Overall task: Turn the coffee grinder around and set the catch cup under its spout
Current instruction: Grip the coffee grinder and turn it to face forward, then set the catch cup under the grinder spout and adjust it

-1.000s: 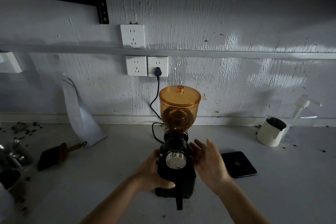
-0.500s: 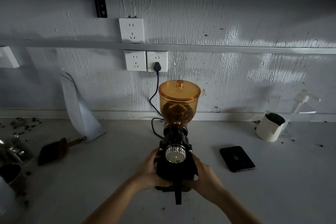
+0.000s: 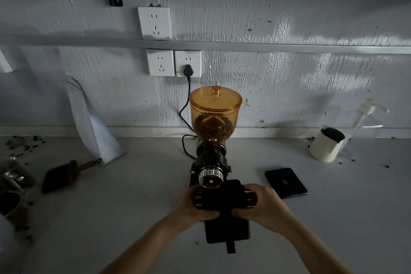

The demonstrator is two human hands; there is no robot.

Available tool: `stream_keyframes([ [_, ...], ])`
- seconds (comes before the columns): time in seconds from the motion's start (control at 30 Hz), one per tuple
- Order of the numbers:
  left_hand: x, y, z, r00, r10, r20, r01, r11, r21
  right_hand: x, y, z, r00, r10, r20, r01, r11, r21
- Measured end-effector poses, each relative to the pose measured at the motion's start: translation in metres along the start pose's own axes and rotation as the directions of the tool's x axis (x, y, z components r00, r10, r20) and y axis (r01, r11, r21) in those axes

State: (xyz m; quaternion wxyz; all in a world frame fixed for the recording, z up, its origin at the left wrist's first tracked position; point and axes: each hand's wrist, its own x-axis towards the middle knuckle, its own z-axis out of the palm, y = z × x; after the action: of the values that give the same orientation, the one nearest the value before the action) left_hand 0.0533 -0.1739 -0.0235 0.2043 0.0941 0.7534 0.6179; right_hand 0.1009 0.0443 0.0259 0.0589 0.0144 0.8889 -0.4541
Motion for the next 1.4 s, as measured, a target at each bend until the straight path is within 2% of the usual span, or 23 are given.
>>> stream_keyframes([
  [0.4,0.027,-0.011,0.052,0.999,0.029,0.03,-0.027,0.997,-0.078,-0.013,0.036,-0.036,0.996,0.059,-0.069,-0.059,0.998,-0.003],
  [0.6,0.046,-0.02,0.067,0.98,0.107,0.165,-0.112,0.993,0.022,-0.011,0.067,-0.033,0.985,0.112,-0.134,-0.115,0.993,-0.013],
  [0.73,0.054,-0.018,0.074,0.979,0.141,0.15,-0.154,0.985,0.075,-0.008,0.085,-0.03,0.979,0.132,-0.155,-0.135,0.991,-0.009],
  [0.83,0.057,-0.015,0.075,0.975,0.179,0.129,-0.195,0.973,0.123,-0.005,0.091,-0.033,0.986,0.127,-0.112,-0.133,0.99,-0.053],
  [0.97,0.056,-0.006,0.07,0.97,0.199,0.137,-0.222,0.958,0.179,0.012,0.1,-0.054,0.994,0.099,0.053,-0.092,0.989,-0.114],
  [1.0,0.055,-0.004,0.068,0.971,0.195,0.142,-0.219,0.958,0.184,0.017,0.099,-0.059,0.984,0.168,0.058,-0.165,0.985,-0.046],
  [1.03,0.055,-0.002,0.068,0.971,0.191,0.146,-0.217,0.957,0.192,0.024,0.104,-0.064,0.978,0.201,0.06,-0.198,0.979,-0.058],
  [1.1,0.054,0.0,0.067,0.97,0.19,0.149,-0.22,0.951,0.215,0.034,0.116,-0.073,0.968,0.248,-0.045,-0.251,0.965,-0.077],
  [1.13,0.054,0.001,0.067,0.97,0.19,0.15,-0.221,0.948,0.227,0.041,0.119,-0.076,0.959,0.269,-0.09,-0.272,0.962,-0.026],
  [1.17,0.054,0.001,0.067,0.97,0.189,0.153,-0.222,0.946,0.235,0.045,0.119,-0.078,0.953,0.281,-0.109,-0.287,0.957,-0.044],
  [1.2,0.054,0.001,0.067,0.97,0.187,0.158,-0.222,0.945,0.241,0.05,0.121,-0.079,0.96,0.26,-0.1,-0.274,0.947,-0.169],
  [1.27,0.054,0.001,0.066,0.967,0.188,0.171,-0.227,0.943,0.244,0.06,0.127,-0.077,0.97,0.225,-0.093,-0.242,0.848,-0.472],
  [1.3,0.054,0.002,0.065,0.966,0.19,0.178,-0.23,0.941,0.247,0.062,0.129,-0.074,0.971,0.222,-0.094,-0.236,0.804,-0.546],
  [1.4,0.054,0.002,0.065,0.962,0.2,0.187,-0.245,0.936,0.255,0.063,0.136,-0.057,0.957,0.254,-0.141,-0.288,0.762,-0.581],
])
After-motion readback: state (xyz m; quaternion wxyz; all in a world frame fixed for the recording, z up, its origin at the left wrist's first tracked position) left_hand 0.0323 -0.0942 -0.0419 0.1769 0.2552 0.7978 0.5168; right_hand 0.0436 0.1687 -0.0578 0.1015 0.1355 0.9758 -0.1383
